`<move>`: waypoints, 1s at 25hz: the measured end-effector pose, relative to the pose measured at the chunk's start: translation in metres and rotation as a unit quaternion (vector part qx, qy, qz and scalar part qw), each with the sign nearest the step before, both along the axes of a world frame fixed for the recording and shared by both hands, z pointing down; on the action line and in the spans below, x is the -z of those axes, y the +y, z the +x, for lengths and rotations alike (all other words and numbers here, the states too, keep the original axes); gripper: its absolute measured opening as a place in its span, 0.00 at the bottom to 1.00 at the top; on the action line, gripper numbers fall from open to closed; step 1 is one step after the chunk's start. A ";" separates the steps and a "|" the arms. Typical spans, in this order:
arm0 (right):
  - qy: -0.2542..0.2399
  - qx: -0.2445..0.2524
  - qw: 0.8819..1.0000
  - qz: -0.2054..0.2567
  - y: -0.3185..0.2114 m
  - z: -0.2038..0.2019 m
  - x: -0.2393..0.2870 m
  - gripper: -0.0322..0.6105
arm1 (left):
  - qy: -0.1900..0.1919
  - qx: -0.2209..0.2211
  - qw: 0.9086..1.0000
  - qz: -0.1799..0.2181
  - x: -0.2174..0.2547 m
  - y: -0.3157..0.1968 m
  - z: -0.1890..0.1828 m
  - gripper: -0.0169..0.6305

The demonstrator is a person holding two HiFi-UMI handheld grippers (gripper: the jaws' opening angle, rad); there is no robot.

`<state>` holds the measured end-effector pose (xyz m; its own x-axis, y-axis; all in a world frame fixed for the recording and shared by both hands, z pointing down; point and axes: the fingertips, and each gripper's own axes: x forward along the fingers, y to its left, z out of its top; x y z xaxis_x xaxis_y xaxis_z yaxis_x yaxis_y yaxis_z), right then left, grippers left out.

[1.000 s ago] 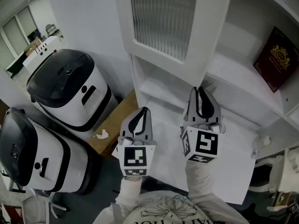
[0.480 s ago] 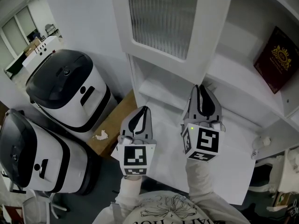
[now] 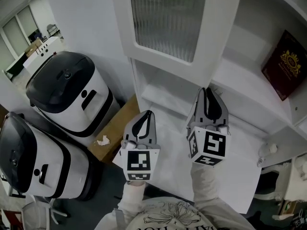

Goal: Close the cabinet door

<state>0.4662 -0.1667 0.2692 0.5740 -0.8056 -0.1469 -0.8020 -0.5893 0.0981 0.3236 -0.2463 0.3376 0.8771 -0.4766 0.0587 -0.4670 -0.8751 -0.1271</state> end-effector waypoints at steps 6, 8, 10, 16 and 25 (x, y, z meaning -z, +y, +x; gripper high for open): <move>-0.001 -0.001 1.000 -0.001 -0.003 0.009 0.000 0.12 | 0.001 -0.001 1.000 -0.001 0.000 -0.003 0.009 0.03; 0.000 -0.001 1.000 -0.002 -0.005 0.012 0.000 0.12 | 0.002 -0.001 1.000 -0.001 0.000 -0.004 0.010 0.03; 0.001 -0.001 1.000 -0.002 -0.006 0.013 0.000 0.12 | 0.002 0.000 1.000 -0.001 0.000 -0.005 0.011 0.03; 0.002 -0.003 1.000 -0.003 -0.008 0.020 -0.001 0.12 | -0.002 0.003 1.000 -0.004 -0.005 -0.008 0.013 0.03; 0.002 -0.002 1.000 0.003 -0.009 0.021 0.000 0.12 | -0.004 0.003 1.000 -0.008 -0.008 -0.009 0.017 0.03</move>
